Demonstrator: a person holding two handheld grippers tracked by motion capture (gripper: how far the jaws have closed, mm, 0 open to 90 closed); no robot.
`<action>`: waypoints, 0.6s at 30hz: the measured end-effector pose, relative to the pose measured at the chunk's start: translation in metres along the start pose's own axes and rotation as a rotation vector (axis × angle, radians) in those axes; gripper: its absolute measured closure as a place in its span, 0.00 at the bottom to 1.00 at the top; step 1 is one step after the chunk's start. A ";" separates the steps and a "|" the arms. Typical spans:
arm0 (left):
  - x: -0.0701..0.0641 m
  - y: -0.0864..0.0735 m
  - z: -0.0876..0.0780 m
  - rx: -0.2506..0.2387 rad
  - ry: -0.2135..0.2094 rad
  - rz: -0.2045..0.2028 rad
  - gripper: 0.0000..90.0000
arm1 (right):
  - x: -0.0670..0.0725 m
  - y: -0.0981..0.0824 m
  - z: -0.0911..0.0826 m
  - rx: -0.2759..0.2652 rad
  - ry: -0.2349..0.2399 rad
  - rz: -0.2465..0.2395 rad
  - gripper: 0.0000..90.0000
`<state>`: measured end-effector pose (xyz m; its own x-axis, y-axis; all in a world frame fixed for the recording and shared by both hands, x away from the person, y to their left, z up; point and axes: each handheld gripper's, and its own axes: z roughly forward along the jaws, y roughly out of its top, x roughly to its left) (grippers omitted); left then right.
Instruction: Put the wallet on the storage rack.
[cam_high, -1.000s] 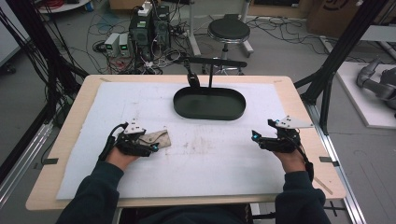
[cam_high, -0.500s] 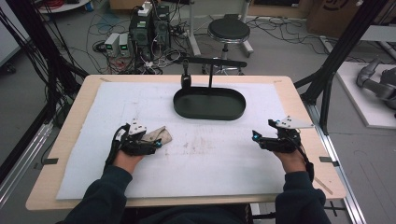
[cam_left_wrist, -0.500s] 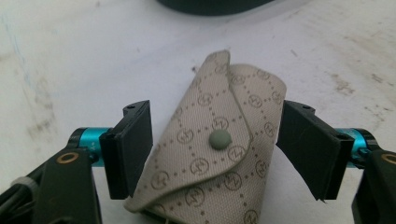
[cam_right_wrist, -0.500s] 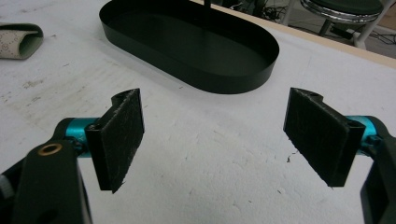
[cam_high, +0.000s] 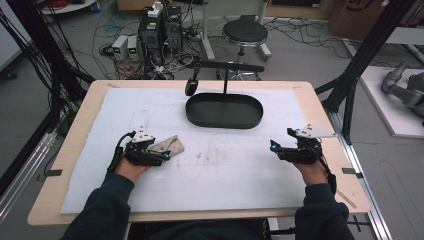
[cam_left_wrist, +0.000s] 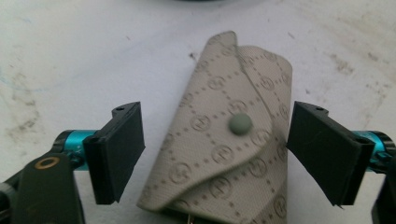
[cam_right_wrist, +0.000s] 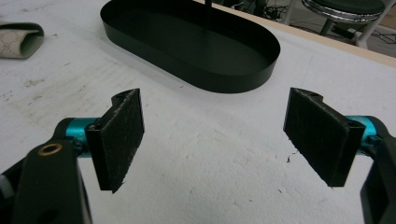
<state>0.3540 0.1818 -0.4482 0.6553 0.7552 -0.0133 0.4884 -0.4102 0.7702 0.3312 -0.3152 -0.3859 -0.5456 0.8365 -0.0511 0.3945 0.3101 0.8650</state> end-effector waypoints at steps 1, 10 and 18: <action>-0.003 0.000 0.003 0.027 0.010 0.020 0.21 | 0.000 0.000 0.000 -0.001 0.003 0.003 0.23; -0.006 0.002 -0.002 0.033 0.035 0.012 0.38 | 0.000 0.000 0.000 0.003 -0.002 0.002 0.23; -0.006 0.007 -0.006 -0.018 0.035 -0.034 0.41 | 0.000 -0.001 -0.001 0.001 -0.004 0.006 0.23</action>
<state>0.3504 0.1774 -0.4390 0.6181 0.7859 -0.0176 0.4992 -0.3751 0.7811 0.3304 -0.3159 -0.3865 -0.5402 0.8402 -0.0478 0.3988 0.3057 0.8646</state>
